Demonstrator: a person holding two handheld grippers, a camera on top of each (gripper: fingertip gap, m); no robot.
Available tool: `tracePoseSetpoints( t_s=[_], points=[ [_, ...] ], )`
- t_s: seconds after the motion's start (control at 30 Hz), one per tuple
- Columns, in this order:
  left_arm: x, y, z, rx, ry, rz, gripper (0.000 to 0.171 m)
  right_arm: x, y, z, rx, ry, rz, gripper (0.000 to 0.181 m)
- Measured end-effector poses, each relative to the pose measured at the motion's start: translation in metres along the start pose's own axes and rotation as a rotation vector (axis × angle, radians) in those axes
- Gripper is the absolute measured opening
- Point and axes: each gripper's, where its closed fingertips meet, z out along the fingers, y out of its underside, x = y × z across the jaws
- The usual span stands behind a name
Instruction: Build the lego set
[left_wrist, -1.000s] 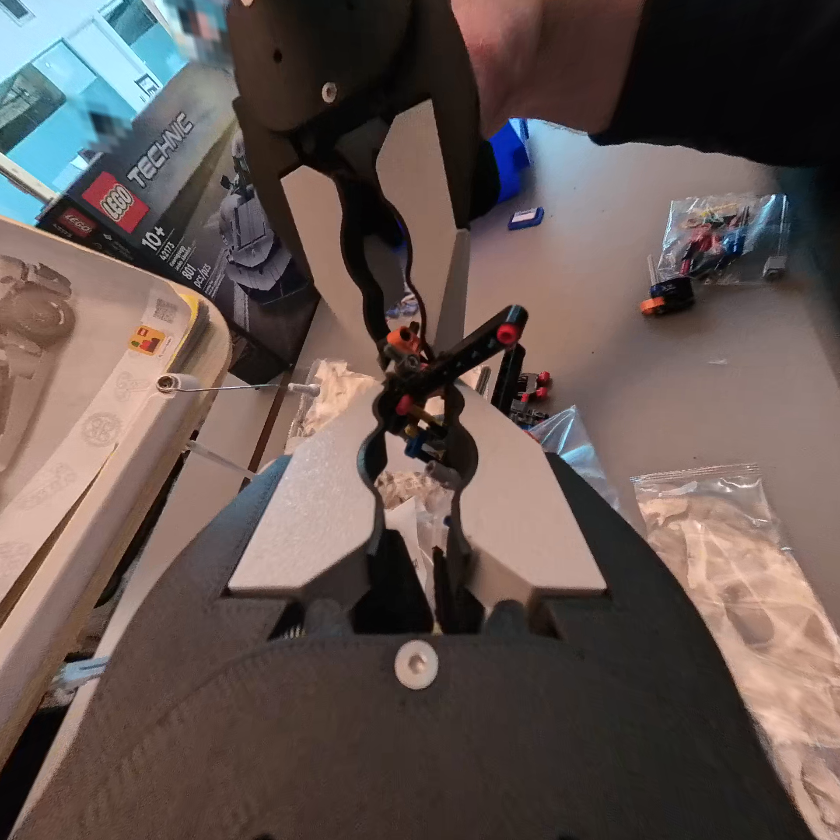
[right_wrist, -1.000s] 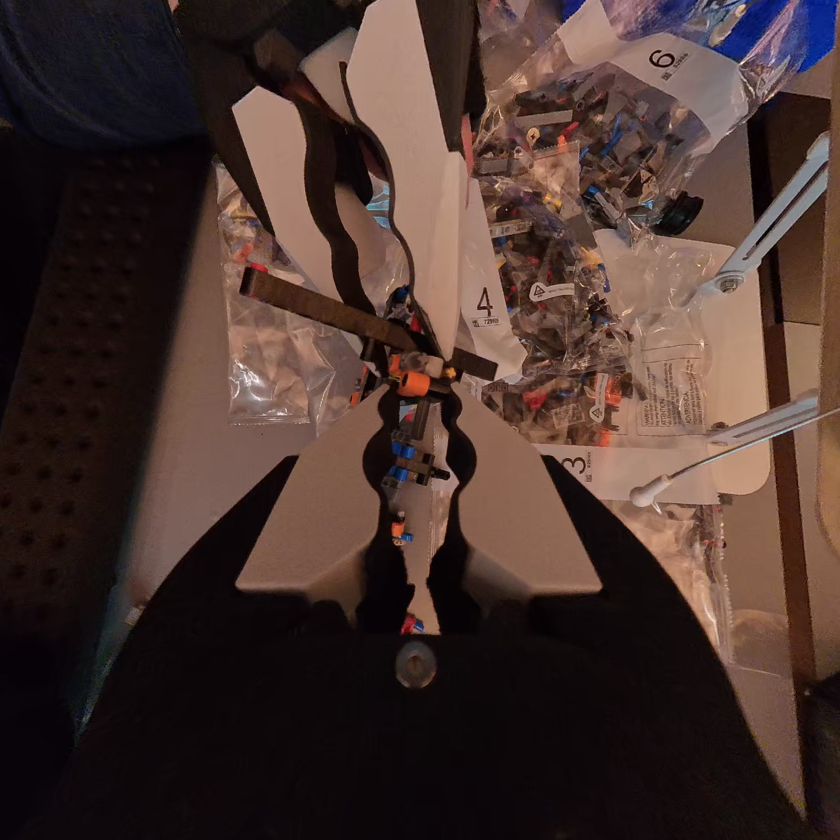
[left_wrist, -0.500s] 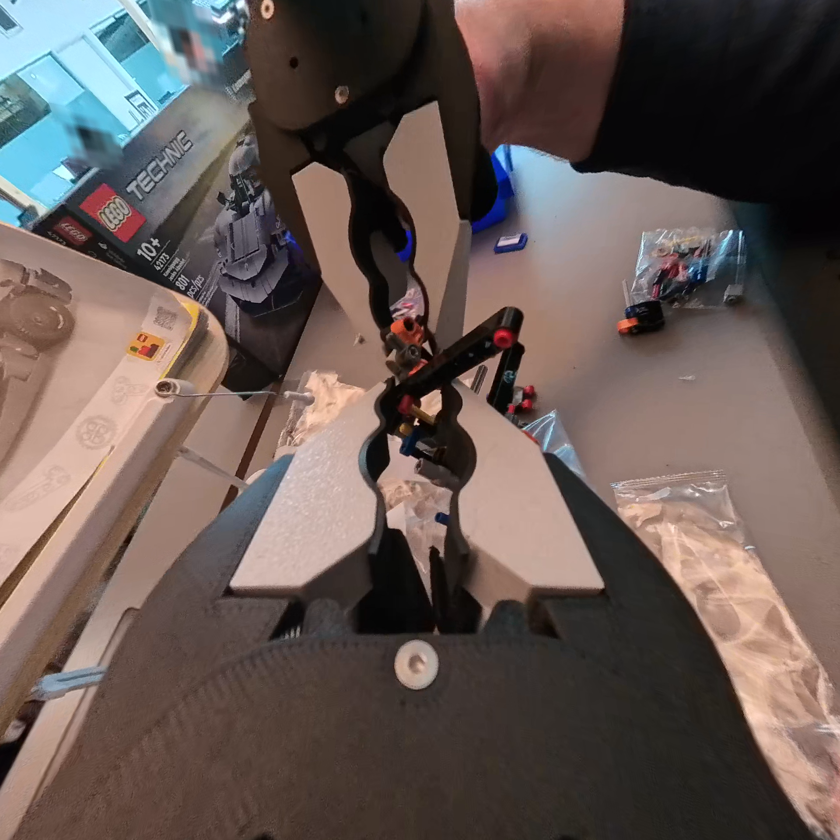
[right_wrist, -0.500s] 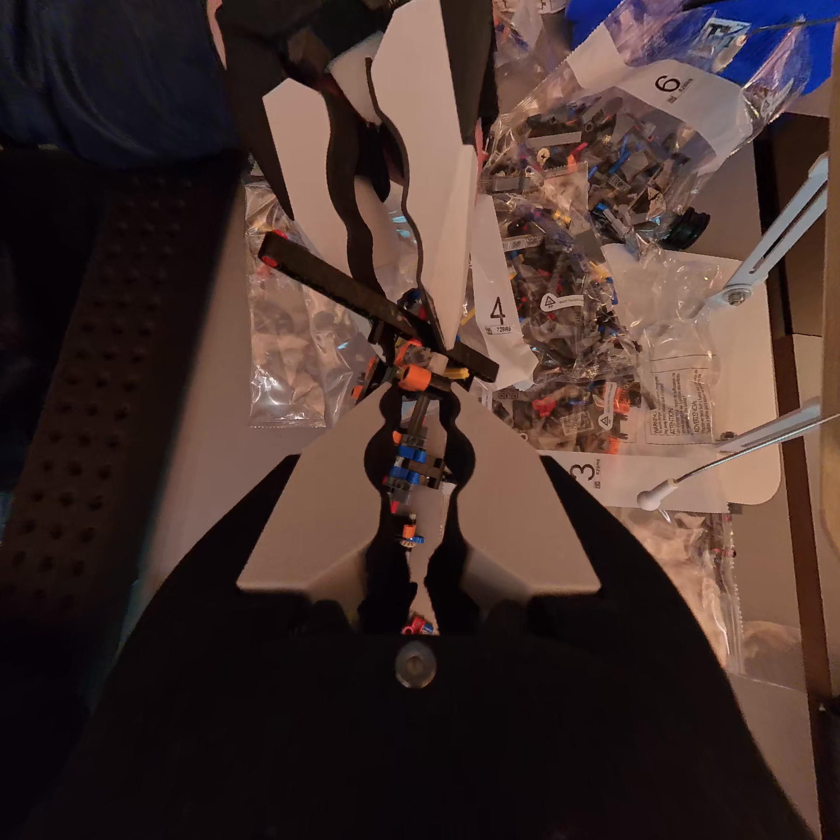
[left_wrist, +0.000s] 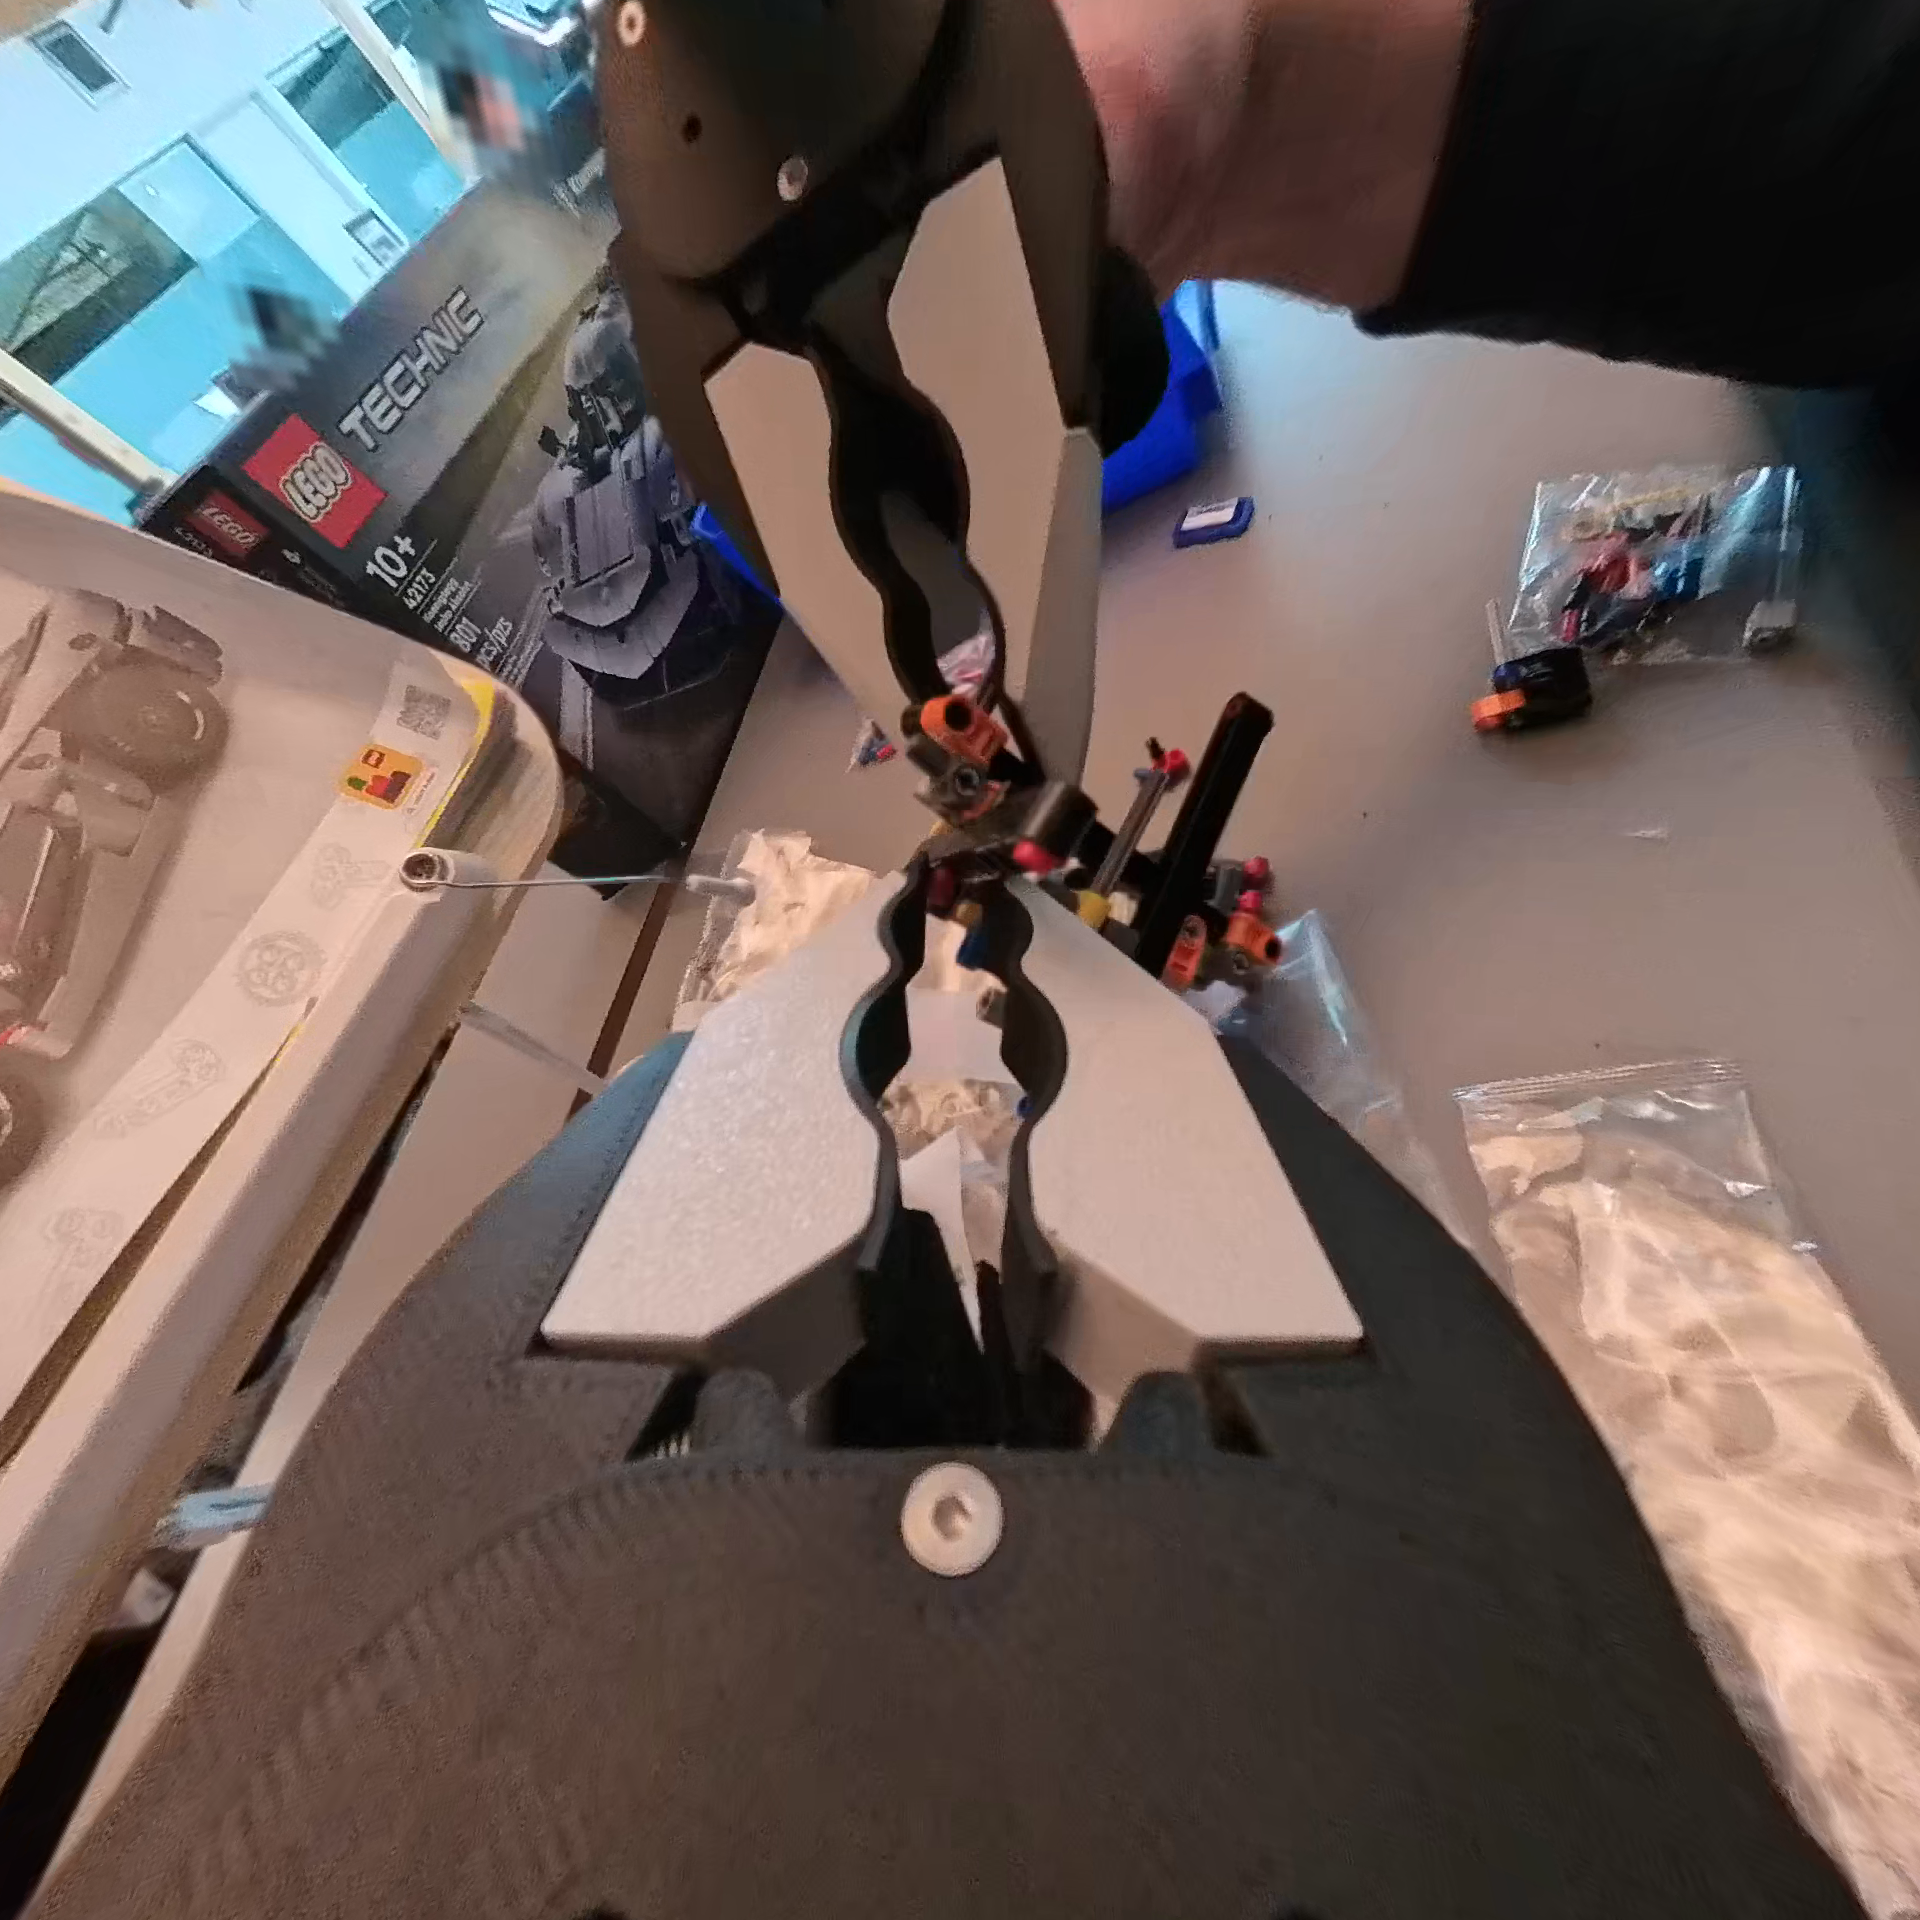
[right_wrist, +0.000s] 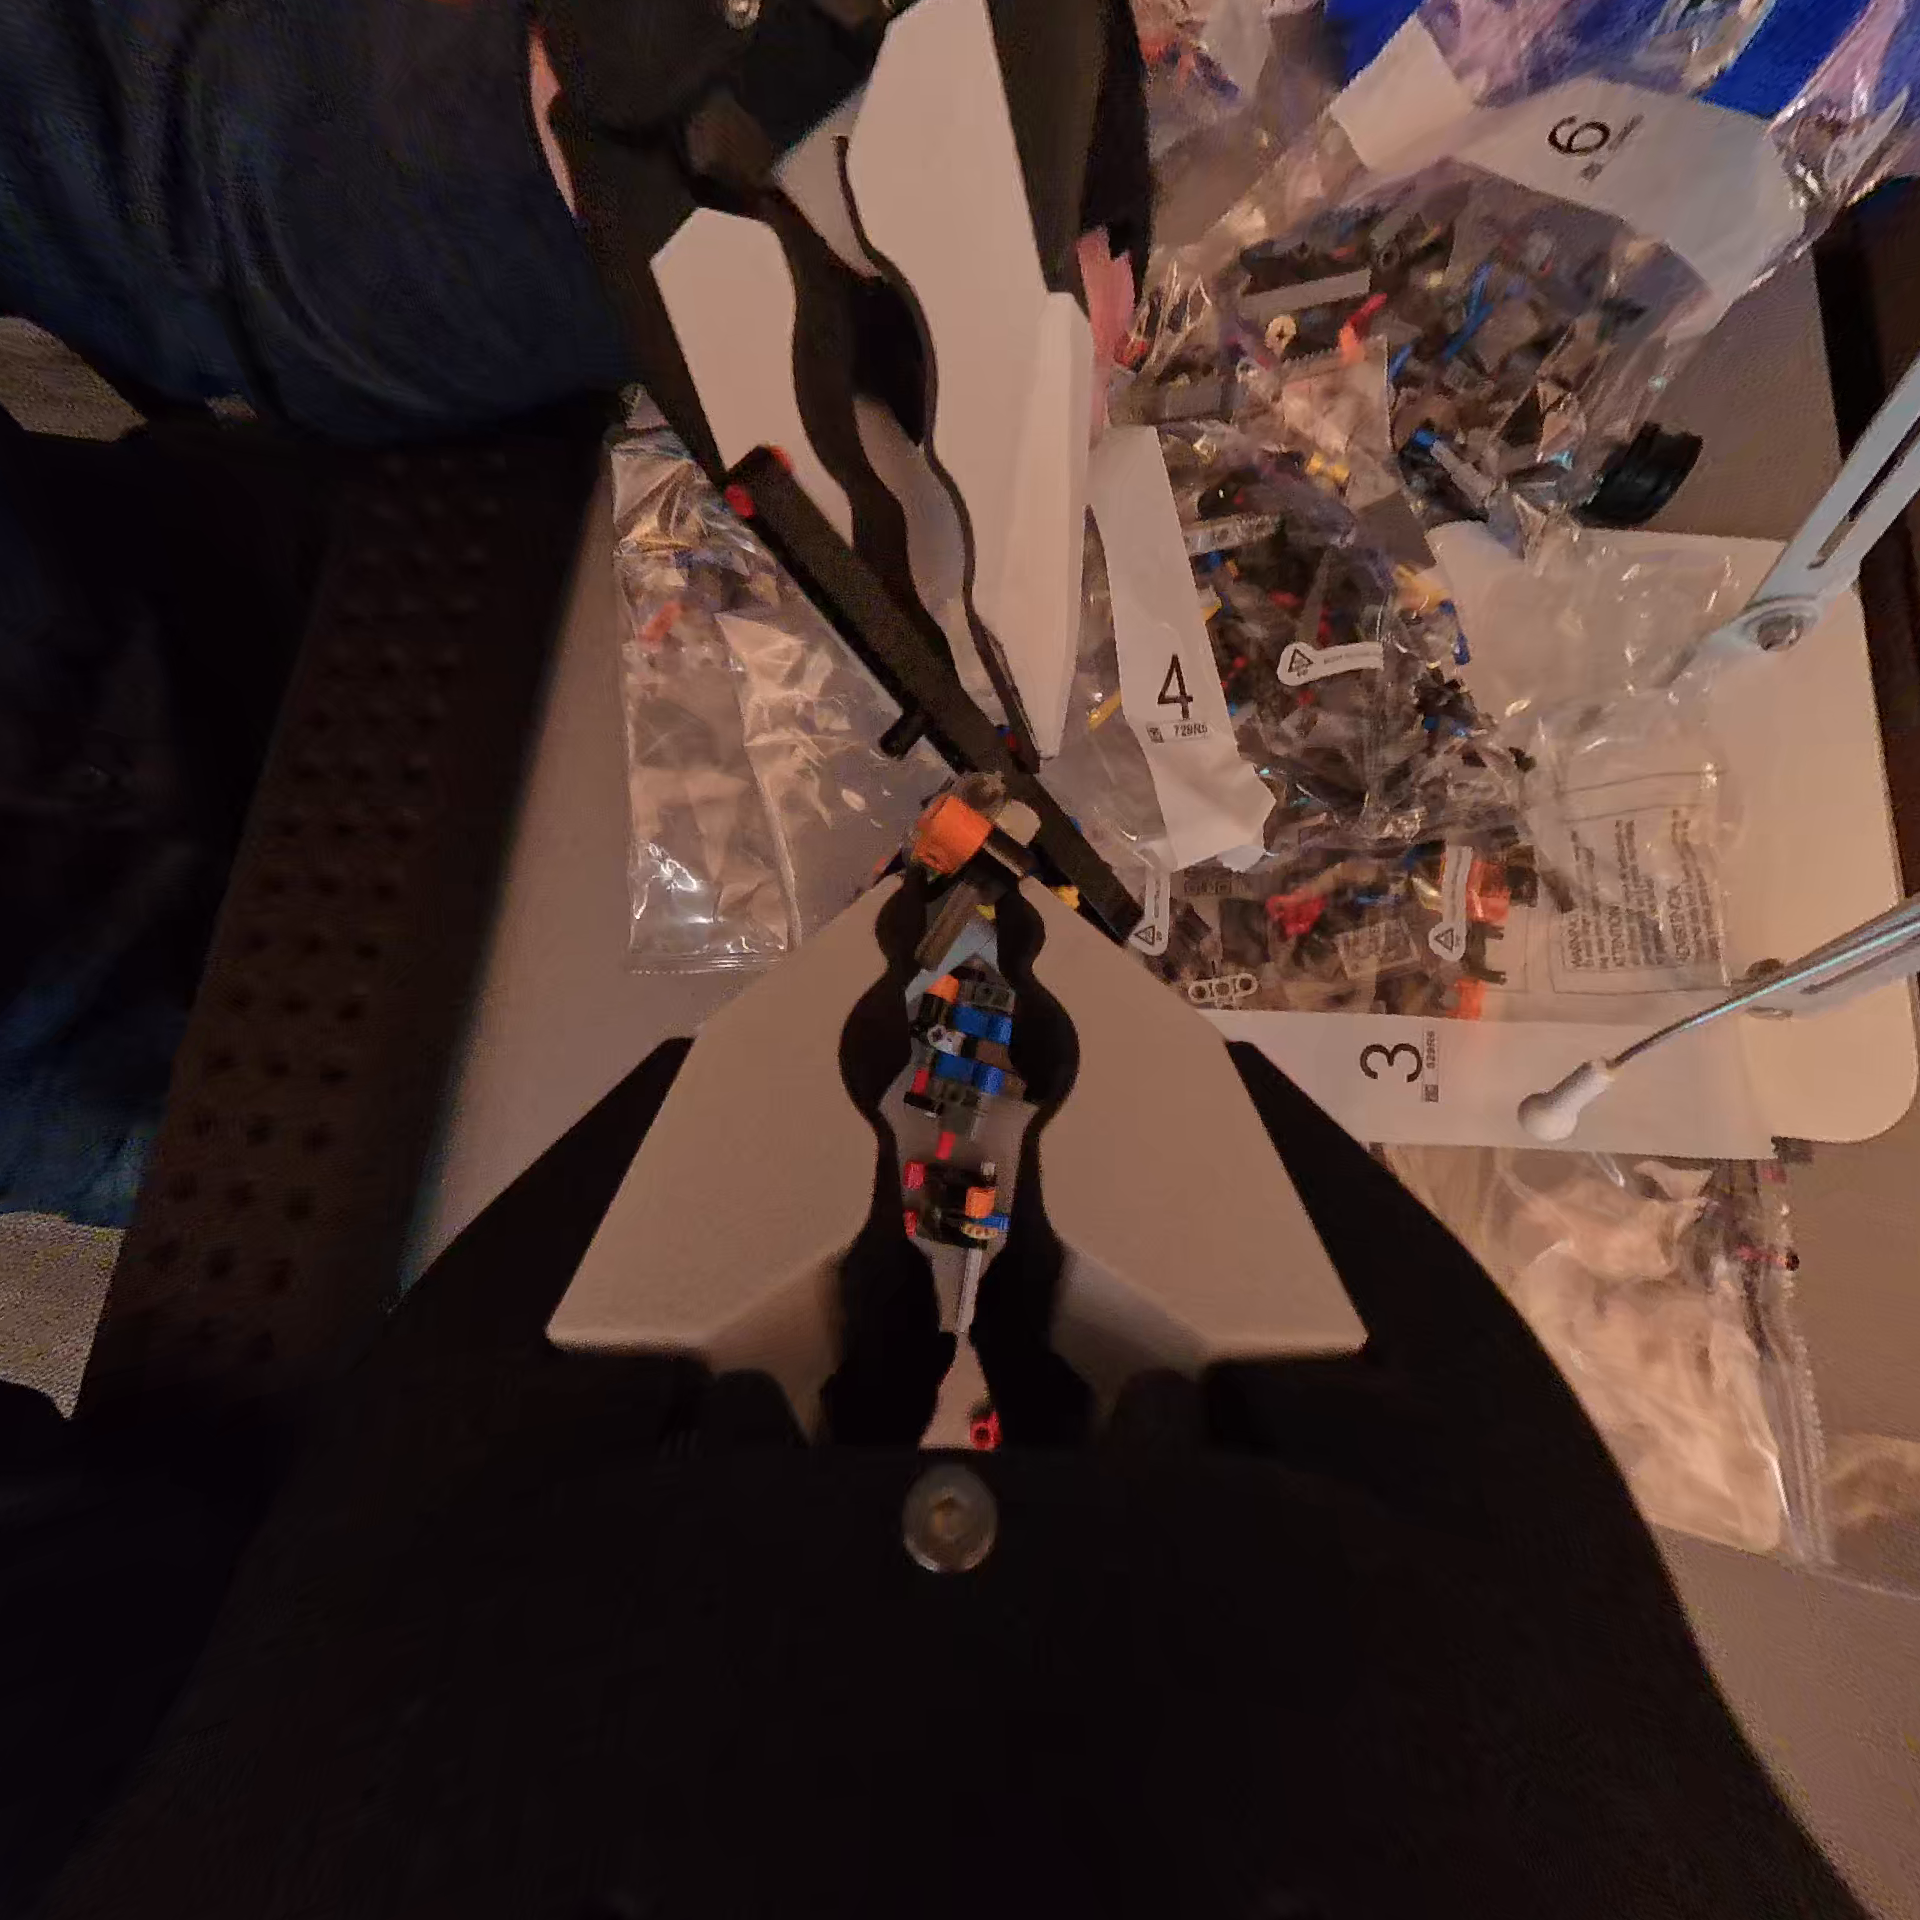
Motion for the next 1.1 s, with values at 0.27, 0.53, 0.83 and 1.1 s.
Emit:
tracePoseSetpoints(
  t_s=[0.27,0.53,0.83,1.1],
  points=[
    [0.005,0.0,0.005,0.001,0.011,0.018,0.019,0.002,0.002,0.003,-0.006,-0.01,0.018,0.007],
    [0.003,0.009,0.007,-0.042,0.011,0.006,0.013,0.006,0.007,0.007,-0.054,0.029,-0.001,0.01],
    [-0.011,0.0,0.001,0.052,-0.018,-0.12,0.011,0.007,-0.008,-0.007,0.036,0.07,-0.024,0.011],
    [-0.021,0.001,-0.007,0.128,0.034,-0.301,0.0,0.001,-0.018,-0.027,0.13,0.068,-0.058,0.003]
  ],
)
